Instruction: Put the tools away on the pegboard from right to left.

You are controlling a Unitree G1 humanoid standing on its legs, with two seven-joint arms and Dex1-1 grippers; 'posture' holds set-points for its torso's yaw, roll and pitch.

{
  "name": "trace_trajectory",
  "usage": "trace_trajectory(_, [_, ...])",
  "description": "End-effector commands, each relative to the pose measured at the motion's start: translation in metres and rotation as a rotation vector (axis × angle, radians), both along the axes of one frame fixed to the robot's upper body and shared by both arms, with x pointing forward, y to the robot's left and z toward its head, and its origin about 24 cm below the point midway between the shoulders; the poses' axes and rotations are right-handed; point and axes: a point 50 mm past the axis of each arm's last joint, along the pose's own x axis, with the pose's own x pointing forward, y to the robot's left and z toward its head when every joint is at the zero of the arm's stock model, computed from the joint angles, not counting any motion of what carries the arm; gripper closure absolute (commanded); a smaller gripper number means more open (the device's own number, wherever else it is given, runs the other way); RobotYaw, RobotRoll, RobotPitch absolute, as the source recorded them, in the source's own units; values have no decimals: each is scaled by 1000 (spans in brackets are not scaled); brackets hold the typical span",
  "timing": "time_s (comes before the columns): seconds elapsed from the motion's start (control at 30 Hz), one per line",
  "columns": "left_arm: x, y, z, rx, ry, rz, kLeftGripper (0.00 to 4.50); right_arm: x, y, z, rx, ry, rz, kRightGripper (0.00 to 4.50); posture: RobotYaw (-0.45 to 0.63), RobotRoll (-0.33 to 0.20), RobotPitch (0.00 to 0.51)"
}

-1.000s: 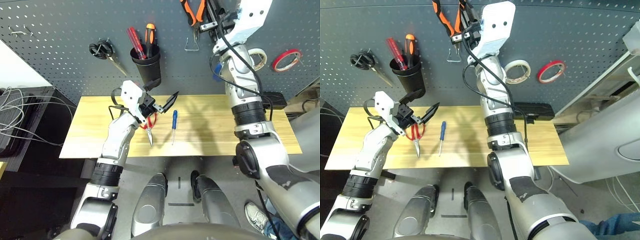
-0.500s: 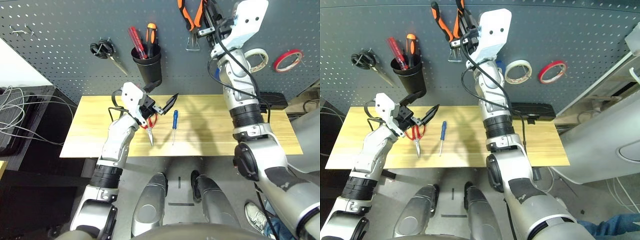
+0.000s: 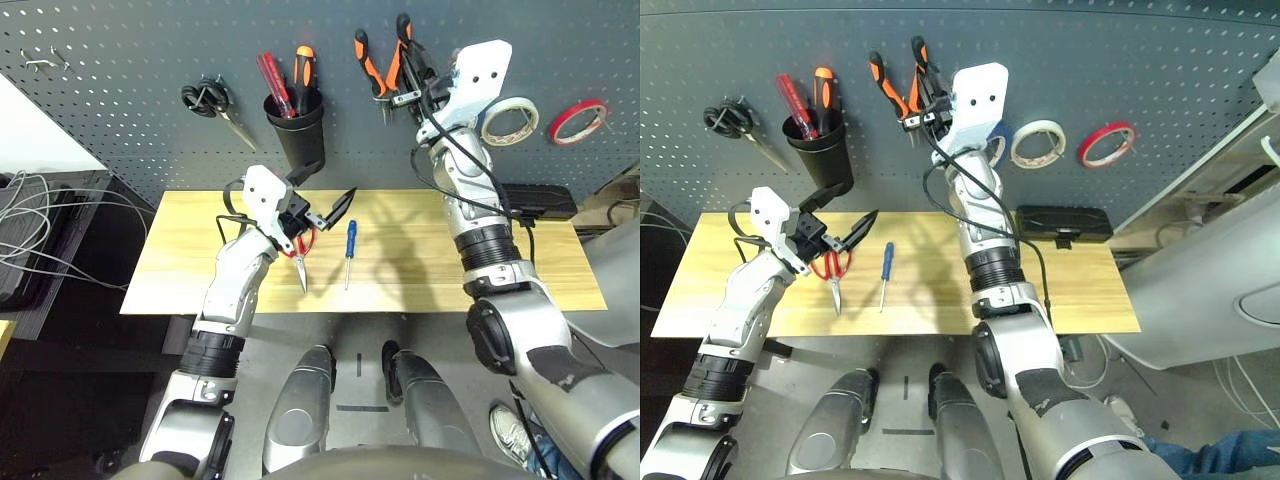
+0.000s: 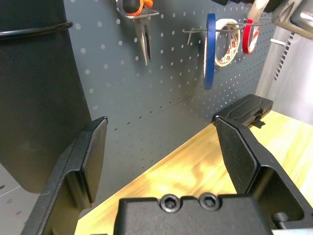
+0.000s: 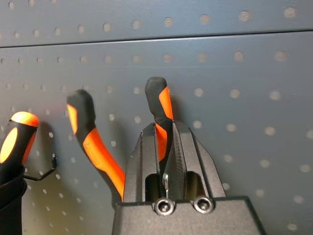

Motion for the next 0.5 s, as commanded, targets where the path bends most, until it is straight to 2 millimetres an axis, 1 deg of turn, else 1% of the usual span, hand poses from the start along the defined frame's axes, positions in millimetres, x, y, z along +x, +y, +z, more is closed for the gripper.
trace_trajectory(0.03, [-1, -1, -3, 21, 10, -10, 0, -4, 0, -9, -18, 8, -1, 4266, 182, 0, 228])
trace_trajectory(0.1, [-1, -1, -3, 22, 11, -11, 0, -5, 0, -11, -21, 9, 0, 4266, 181, 0, 230])
trace_trajectory(0.17, [-1, -1, -3, 24, 12, -12, 0, -8, -3, -13, -27, 9, 2, 3521, 182, 0, 234])
trace_trajectory(0.2, [-2, -1, -3, 25, 14, -12, 0, -10, -5, -13, -29, 7, 3, 3244, 182, 0, 234])
trace_trajectory(0.33, [-2, -1, -7, 44, 31, -14, 0, -24, -14, -10, -57, -28, 11, 1884, 181, 0, 236])
trace_trajectory(0.43, [-3, 1, -15, 116, 42, -15, 0, -39, -19, -5, -109, -70, 36, 899, 173, 0, 237])
trace_trajectory(0.5, [-2, 1, -22, 173, 55, -16, 0, -48, -17, -4, -161, -87, 73, 164, 164, 0, 234])
